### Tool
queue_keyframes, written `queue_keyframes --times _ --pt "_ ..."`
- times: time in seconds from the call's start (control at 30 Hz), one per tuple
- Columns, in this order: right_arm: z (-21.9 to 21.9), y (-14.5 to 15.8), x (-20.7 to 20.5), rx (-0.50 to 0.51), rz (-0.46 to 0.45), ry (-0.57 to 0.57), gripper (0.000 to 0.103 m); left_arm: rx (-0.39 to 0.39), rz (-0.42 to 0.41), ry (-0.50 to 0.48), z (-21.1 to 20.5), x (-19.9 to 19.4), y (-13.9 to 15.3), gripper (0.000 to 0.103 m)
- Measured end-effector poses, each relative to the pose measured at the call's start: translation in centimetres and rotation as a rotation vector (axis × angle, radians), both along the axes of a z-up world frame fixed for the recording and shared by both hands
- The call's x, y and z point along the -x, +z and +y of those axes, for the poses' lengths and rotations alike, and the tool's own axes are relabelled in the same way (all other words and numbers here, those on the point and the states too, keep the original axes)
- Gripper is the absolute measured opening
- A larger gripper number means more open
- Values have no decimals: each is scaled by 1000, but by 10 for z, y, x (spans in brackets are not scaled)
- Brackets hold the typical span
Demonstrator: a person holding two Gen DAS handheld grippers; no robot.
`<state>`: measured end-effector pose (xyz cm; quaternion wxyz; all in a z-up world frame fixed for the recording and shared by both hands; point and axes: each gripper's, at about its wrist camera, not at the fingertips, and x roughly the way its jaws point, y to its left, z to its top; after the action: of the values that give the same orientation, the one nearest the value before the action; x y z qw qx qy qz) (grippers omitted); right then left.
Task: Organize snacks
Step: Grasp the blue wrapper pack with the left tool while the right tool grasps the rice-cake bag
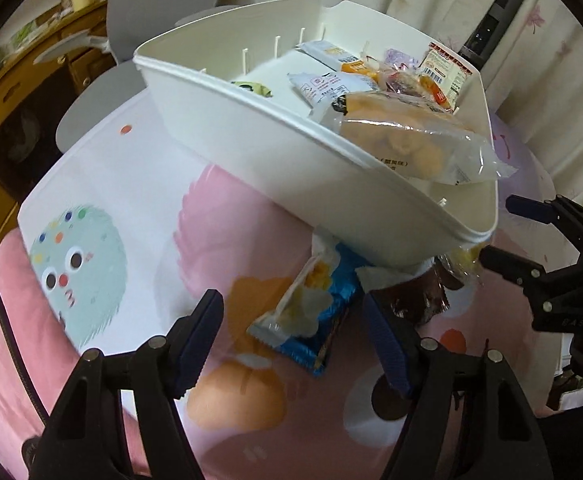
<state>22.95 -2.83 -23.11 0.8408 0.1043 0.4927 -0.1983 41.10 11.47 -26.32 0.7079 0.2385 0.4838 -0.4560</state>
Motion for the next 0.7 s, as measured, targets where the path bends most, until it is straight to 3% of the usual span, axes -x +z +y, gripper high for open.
queue_keyframes --times 0.43,0.57,0.7 --pt "4 -20 -22 60 -36 68 98 3 -26 -20 -16 6 -12 66" --pt "8 -27 -28 87 -40 86 99 -6 -59 -24 -17 11 -17 45" --pt "10 -36 -36 123 -4 90 99 6 -72 -15 -18 13 -18 36"
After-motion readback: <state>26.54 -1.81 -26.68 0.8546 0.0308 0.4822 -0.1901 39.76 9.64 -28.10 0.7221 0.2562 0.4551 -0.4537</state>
